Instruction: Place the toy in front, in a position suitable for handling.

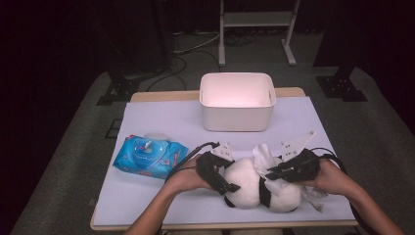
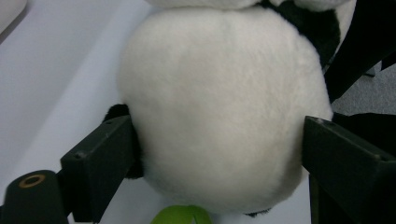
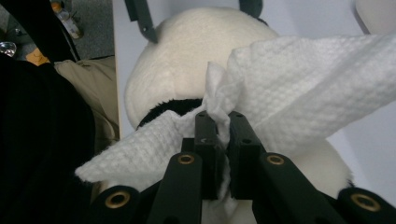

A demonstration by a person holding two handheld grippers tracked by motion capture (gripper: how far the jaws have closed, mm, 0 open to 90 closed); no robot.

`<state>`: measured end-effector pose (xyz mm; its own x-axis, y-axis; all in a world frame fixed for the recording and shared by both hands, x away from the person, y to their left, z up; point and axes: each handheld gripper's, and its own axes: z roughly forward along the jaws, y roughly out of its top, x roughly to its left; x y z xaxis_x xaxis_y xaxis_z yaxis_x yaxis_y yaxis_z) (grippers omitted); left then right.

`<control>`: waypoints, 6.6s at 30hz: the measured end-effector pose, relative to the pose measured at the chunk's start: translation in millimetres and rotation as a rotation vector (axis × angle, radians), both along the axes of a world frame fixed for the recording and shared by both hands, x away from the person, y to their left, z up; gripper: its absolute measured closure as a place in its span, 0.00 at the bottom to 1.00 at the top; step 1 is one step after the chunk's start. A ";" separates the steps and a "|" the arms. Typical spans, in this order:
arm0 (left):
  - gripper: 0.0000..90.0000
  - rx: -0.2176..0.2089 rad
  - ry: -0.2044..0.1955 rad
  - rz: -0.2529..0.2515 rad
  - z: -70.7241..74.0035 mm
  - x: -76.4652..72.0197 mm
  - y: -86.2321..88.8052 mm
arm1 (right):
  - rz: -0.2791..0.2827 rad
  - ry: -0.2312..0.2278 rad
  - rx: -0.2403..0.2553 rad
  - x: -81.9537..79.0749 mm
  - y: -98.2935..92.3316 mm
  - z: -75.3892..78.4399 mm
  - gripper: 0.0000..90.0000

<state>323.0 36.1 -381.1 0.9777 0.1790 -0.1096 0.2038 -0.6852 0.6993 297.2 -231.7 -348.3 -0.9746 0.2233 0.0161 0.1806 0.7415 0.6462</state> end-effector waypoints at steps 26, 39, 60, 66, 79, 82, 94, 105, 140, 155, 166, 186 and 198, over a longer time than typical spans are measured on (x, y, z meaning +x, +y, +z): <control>0.27 0.001 0.007 -0.033 0.4 -6.0 -3.0 | 0.079 -0.031 -0.067 10.1 45.3 13.2 0.93; 0.27 -0.006 -0.004 -0.032 0.4 -8.6 -2.6 | -0.014 -0.032 -0.048 0.4 -6.6 24.1 0.92; 0.27 0.018 0.007 -0.023 -0.2 -9.7 -2.9 | -0.037 -0.038 -0.021 -2.9 -20.4 24.1 0.92; 0.22 0.022 0.017 -0.022 0.1 -8.0 -2.6 | -0.021 -0.017 0.014 -2.9 -13.1 15.4 0.92; 0.05 0.021 0.040 -0.046 2.9 6.4 -21.0 | 0.017 -0.006 0.020 -10.8 -7.4 5.9 0.92; 0.03 0.022 0.063 -0.063 0.9 10.2 -25.1 | 0.021 -0.003 0.022 -11.8 -8.2 4.7 0.92; 0.21 -0.020 0.151 -0.118 -6.0 22.0 -26.0 | 0.029 -0.002 0.038 -11.0 -9.5 5.2 0.92; 0.31 0.022 -0.036 -0.070 23.1 25.7 -19.1 | 0.006 -0.068 0.034 3.4 -5.0 24.6 0.92; 0.26 0.005 -0.104 -0.052 16.7 -0.8 -6.9 | -0.025 -0.052 0.027 13.9 -11.4 27.4 0.92; 0.11 0.028 -0.019 -0.040 16.9 4.3 -7.7 | -0.019 -0.029 0.061 1.4 -20.3 14.4 0.92; 0.24 0.015 -0.011 -0.052 12.0 6.2 -7.8 | -0.015 -0.022 0.062 2.2 -18.7 14.8 0.92; 0.28 0.047 -0.093 -0.076 21.3 -1.2 -13.7 | 0.038 -0.048 0.039 10.1 12.1 23.1 0.93; 0.28 0.034 -0.099 -0.095 19.4 -4.8 -10.0 | 0.055 -0.049 0.009 9.7 18.8 24.1 0.92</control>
